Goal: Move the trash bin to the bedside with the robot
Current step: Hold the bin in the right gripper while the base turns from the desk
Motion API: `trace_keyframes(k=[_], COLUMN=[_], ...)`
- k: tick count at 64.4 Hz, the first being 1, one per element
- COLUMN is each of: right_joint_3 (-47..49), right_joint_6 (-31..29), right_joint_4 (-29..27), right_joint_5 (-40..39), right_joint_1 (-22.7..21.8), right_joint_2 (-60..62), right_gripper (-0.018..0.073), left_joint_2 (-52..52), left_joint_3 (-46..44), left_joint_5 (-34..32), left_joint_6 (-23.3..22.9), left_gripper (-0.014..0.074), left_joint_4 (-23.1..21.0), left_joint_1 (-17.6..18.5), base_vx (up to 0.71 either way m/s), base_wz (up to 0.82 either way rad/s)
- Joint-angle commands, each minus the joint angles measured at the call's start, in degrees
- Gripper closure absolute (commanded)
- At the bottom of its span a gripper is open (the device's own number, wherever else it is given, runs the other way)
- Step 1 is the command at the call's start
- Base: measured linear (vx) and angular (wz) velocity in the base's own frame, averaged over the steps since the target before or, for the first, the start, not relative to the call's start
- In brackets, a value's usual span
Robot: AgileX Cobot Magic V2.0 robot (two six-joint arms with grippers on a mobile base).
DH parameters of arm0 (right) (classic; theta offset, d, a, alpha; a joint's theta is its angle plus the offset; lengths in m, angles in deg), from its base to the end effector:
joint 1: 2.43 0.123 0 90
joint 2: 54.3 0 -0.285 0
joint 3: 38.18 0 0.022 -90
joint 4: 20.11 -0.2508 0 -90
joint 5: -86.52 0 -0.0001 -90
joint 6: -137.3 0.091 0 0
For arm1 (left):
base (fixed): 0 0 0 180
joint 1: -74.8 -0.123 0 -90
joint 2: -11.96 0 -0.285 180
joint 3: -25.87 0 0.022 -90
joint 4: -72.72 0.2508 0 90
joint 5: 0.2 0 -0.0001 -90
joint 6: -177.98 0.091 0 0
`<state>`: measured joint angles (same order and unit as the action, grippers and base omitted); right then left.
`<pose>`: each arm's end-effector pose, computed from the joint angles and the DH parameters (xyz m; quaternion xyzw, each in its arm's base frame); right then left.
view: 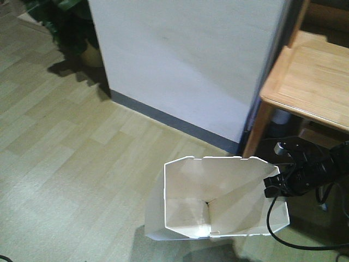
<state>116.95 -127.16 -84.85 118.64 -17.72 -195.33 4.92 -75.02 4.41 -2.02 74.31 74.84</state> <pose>0.3036 -0.0375 -0.0154 -0.0681 0.9663 0.2366 0.0754 0.0569 0.0002 0.1954 0.0093 0.7117 0.0103 0.7023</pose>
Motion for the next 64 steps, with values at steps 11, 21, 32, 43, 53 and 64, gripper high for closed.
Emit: trace_keyframes(k=[11, 21, 32, 43, 53, 64], right_joint_3=[0.6, 0.6, 0.6, 0.6, 0.6, 0.6], right_joint_6=[-0.2, -0.2, -0.2, -0.2, -0.2, -0.2], right_joint_4=[-3.1, -3.1, -3.1, -3.1, -3.1, -3.1], right_joint_5=[11.2, 11.2, 11.0, 11.0, 11.0, 11.0], right_joint_1=[-0.2, -0.2, -0.2, -0.2, -0.2, -0.2], right_joint_2=[3.9, 3.9, 3.9, 3.9, 3.9, 3.9], right_gripper=[0.0564, 0.0564, 0.0564, 0.0564, 0.0564, 0.0564], left_joint_2=[0.9, 0.9, 0.9, 0.9, 0.9, 0.9], left_joint_3=[0.7, 0.7, 0.7, 0.7, 0.7, 0.7], left_joint_5=[-4.3, -4.3, -4.3, -4.3, -4.3, -4.3], left_joint_6=[-0.8, -0.8, -0.8, -0.8, -0.8, -0.8], left_gripper=[0.0603, 0.0603, 0.0603, 0.0603, 0.0603, 0.0603], left_joint_4=[-0.5, -0.5, -0.5, -0.5, -0.5, -0.5], left_joint_1=[0.4, 0.4, 0.4, 0.4, 0.4, 0.4], base_vx=[0.04, 0.06, 0.07, 0.07, 0.09, 0.10], base_wz=[0.41, 0.41, 0.43, 0.41, 0.42, 0.49])
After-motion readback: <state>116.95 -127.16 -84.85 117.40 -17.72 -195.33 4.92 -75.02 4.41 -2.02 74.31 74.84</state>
